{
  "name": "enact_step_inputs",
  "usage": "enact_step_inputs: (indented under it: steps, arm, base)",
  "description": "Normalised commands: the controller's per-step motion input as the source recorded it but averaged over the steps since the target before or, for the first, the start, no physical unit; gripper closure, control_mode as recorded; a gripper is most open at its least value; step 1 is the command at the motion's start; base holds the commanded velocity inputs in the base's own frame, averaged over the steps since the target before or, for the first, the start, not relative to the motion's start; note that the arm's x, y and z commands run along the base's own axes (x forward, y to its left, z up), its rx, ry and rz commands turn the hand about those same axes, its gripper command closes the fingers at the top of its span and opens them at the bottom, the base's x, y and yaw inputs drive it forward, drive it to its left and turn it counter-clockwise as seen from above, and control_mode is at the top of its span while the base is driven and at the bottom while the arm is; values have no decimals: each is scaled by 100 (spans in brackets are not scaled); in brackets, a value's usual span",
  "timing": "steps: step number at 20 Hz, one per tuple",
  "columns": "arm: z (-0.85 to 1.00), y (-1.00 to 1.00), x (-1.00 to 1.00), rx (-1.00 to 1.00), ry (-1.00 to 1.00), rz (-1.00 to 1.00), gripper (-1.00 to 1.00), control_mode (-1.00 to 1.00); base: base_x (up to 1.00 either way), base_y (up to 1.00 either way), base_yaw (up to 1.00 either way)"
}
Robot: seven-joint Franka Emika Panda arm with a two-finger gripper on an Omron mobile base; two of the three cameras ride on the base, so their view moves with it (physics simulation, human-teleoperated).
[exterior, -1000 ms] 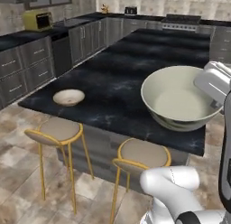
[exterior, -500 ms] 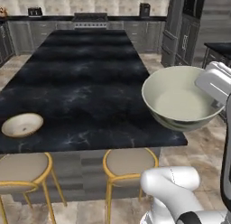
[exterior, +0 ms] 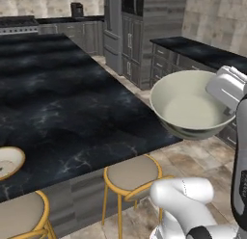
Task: Pick up the bowls from the cabinet and place each bowl in front of a stool on the dining counter.
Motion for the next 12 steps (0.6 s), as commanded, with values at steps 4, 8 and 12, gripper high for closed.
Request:
enact_step_inputs:
  steps: [4,8,12]
  arm:
    - [0,0,0,0,0,0,100,100]
    - [0,0,0,0,0,0,100,100]
    - [0,0,0,0,0,0,100,100]
  base:
    - [25,0,-2]
    - [16,0,6]
    - [44,0,35]
